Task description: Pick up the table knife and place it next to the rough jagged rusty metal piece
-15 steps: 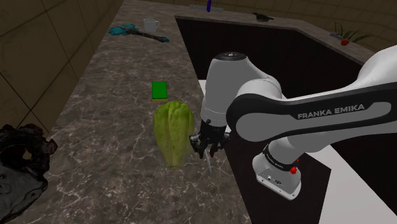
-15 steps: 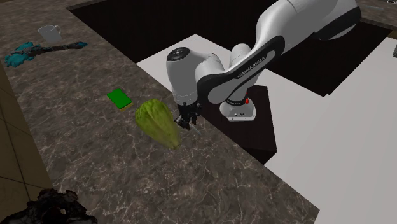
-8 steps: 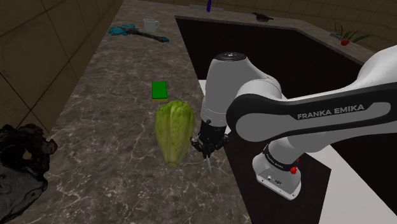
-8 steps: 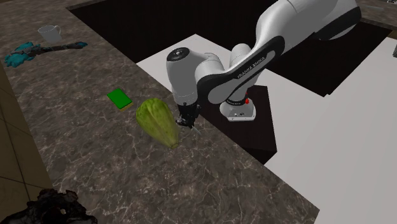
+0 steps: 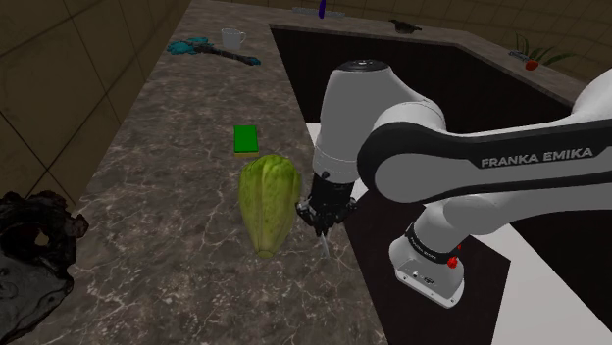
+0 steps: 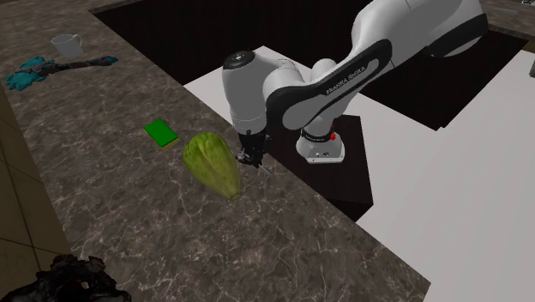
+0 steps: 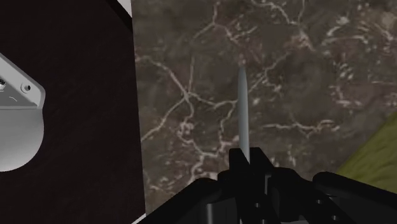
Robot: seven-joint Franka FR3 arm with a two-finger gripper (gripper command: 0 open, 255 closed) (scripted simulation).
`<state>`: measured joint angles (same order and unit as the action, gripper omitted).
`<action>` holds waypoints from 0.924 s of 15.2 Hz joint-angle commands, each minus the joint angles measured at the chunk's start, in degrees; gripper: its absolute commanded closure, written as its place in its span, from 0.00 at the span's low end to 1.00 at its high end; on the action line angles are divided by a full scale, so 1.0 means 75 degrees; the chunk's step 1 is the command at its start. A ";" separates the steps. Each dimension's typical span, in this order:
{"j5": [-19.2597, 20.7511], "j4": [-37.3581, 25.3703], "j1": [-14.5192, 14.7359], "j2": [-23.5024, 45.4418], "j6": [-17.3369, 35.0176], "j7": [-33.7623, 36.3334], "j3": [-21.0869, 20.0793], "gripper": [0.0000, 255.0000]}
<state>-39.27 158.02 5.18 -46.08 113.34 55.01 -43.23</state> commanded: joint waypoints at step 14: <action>0.0779 -0.1133 -0.0095 -0.0550 -0.1690 0.0263 0.0913 1.00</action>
<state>-33.77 150.36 4.62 -50.25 101.43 56.77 -36.66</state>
